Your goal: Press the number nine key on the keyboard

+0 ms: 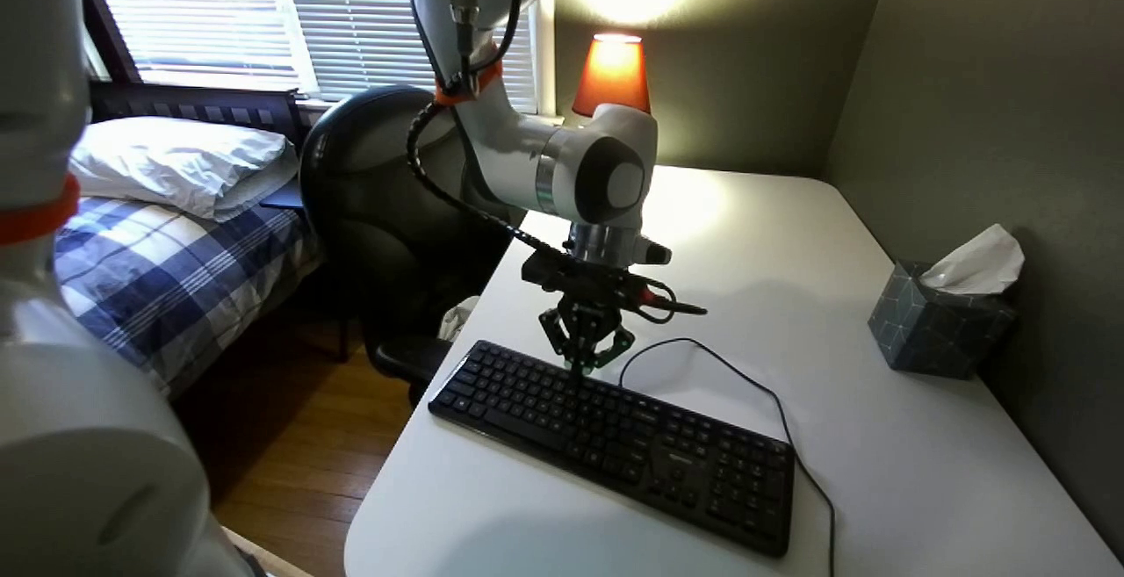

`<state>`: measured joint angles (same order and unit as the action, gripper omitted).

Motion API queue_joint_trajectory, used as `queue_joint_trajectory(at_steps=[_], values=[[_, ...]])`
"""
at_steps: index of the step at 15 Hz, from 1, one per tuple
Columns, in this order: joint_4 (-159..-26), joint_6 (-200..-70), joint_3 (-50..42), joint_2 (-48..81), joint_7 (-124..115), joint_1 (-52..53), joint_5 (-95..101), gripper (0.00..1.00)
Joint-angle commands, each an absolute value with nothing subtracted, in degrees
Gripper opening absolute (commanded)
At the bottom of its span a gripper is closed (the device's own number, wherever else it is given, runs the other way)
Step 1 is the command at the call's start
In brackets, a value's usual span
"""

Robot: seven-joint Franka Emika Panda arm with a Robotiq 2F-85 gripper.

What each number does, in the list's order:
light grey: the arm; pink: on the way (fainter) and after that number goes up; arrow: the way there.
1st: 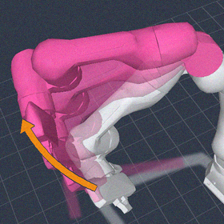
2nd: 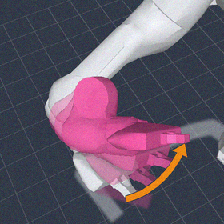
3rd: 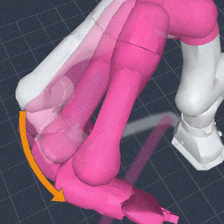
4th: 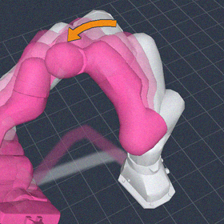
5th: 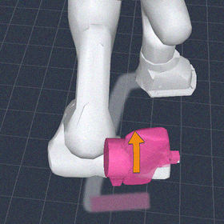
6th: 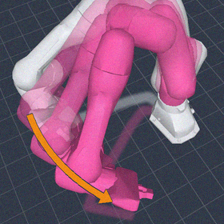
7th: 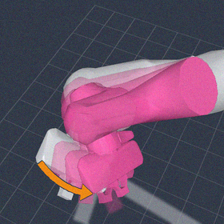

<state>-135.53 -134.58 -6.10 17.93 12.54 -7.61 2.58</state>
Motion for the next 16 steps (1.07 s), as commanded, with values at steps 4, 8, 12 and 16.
queue_joint_trajectory(at_steps=[4, 8, 12, 16], values=[[-133.59, -133.28, -5.48, 19.84, 13.35, -8.96, 1.31, 0.0], [-133.17, -133.12, -5.49, 20.49, 13.27, -9.27, 1.37, 0.0], [-132.76, -133.07, -5.49, 21.1, 13.25, -9.5, 1.36, 0.0], [-132.38, -133.09, -5.45, 21.71, 13.25, -9.63, 1.29, 0.0]])
